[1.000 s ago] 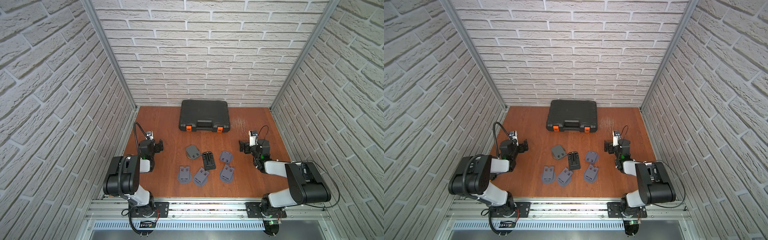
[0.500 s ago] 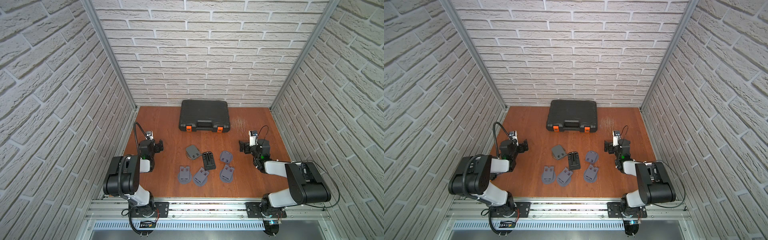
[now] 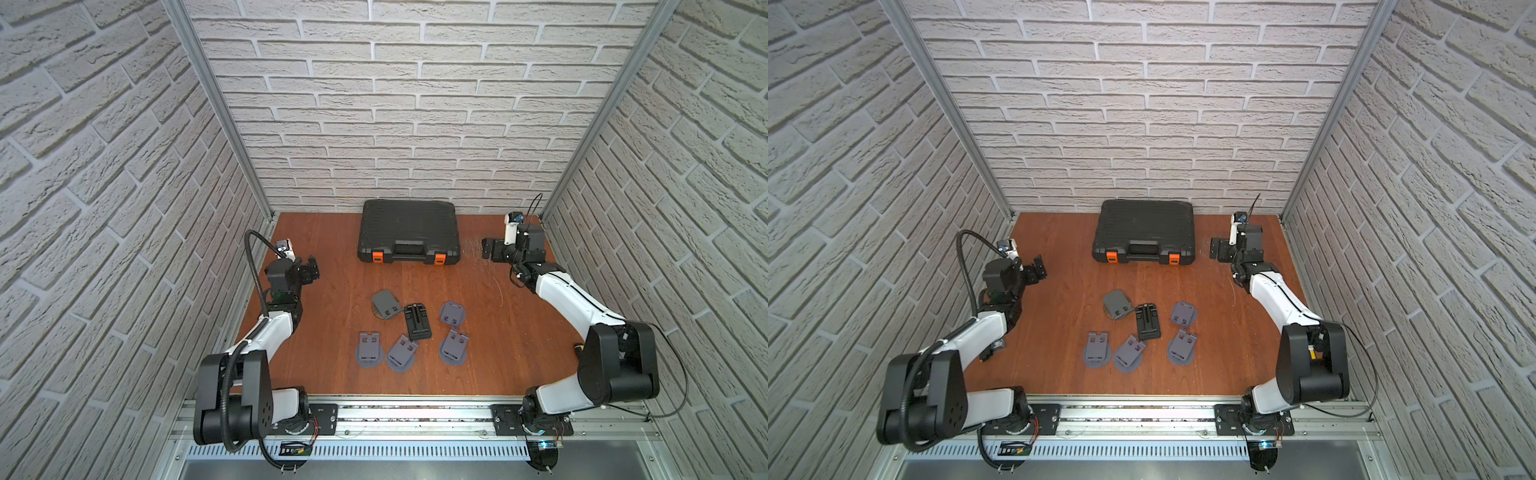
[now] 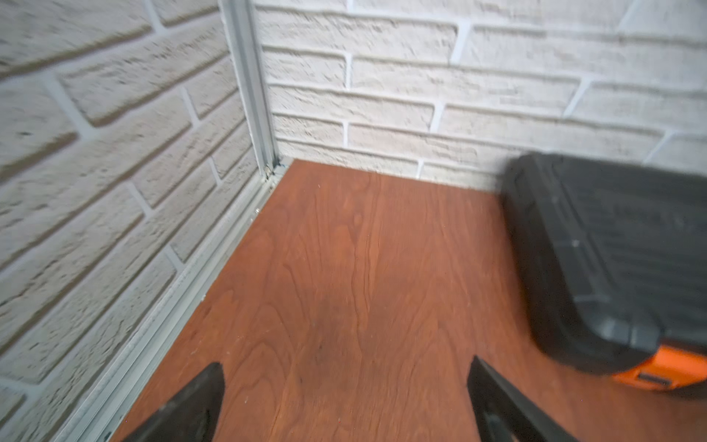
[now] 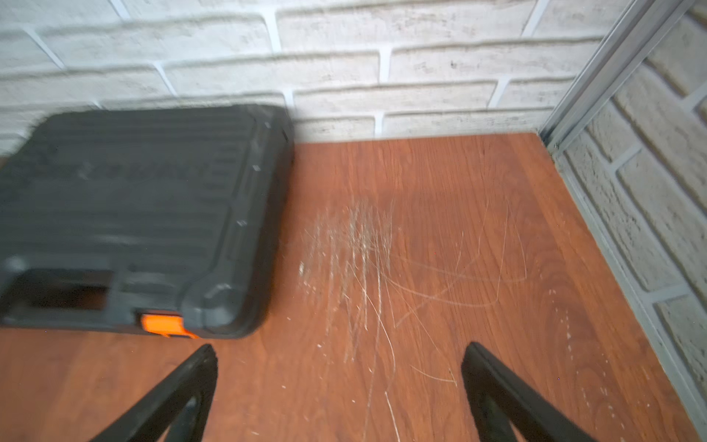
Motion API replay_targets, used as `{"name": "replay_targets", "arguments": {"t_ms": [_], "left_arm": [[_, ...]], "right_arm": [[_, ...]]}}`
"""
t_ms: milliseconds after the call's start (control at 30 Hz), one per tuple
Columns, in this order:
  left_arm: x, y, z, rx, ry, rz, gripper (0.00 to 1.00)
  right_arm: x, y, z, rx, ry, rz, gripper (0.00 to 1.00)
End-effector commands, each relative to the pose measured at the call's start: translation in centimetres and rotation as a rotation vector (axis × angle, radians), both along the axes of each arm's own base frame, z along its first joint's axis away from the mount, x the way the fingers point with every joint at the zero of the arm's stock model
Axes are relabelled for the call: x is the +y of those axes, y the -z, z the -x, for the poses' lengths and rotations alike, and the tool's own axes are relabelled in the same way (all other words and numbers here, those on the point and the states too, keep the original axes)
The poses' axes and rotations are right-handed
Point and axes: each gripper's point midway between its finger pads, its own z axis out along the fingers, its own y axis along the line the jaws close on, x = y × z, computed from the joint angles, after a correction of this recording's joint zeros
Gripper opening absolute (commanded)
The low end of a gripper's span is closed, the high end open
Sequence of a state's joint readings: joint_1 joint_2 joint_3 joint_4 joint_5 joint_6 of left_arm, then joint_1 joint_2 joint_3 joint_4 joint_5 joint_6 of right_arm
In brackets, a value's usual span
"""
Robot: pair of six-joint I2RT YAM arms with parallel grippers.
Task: Open the phone stand
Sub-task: Pick up the phone stand at the center of the board.
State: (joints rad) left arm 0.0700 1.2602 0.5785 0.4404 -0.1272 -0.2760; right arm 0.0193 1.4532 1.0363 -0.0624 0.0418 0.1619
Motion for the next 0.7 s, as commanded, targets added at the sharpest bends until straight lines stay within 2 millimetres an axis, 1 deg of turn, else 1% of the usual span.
{"name": "replay_targets", "arguments": {"t_ms": [0,33,100,200,233,300,367,433,567,667], "left_arm": [[1.6,1.9,1.9,0.065,-0.12,0.196,0.98],[1.6,1.6,1.9,0.055,-0.109,0.237,0.98],[1.2,1.2,2.0,0.051,-0.098,0.271,0.98],[0.6,0.9,2.0,0.096,-0.082,0.301,0.98],[0.1,0.8,1.9,0.112,-0.057,0.306,0.98],[-0.9,0.8,2.0,0.152,-0.036,0.299,0.98],[-2.0,1.0,2.3,0.199,-0.033,0.27,0.98],[-3.5,1.1,2.6,0.23,-0.012,0.234,0.98],[-6.6,1.4,3.1,0.288,0.032,0.187,0.98],[-8.3,1.7,3.4,0.323,0.053,0.177,0.98]], "right_arm": [[0.0,2.3,5.4,0.168,0.102,-0.113,1.0],[-0.3,1.4,6.0,0.158,0.132,-0.133,1.0],[0.2,0.3,6.9,0.162,0.124,-0.172,1.0],[1.8,0.1,8.1,0.228,0.066,-0.23,1.0],[2.5,0.1,8.5,0.254,0.033,-0.232,1.0],[3.4,0.6,9.7,0.318,0.022,-0.202,0.93],[4.3,1.3,11.0,0.384,0.04,-0.175,0.82],[5.4,2.0,12.3,0.443,0.046,-0.159,0.76],[7.6,3.0,14.5,0.536,0.073,-0.113,0.75],[9.4,4.0,15.4,0.586,0.078,-0.107,0.77]]}}
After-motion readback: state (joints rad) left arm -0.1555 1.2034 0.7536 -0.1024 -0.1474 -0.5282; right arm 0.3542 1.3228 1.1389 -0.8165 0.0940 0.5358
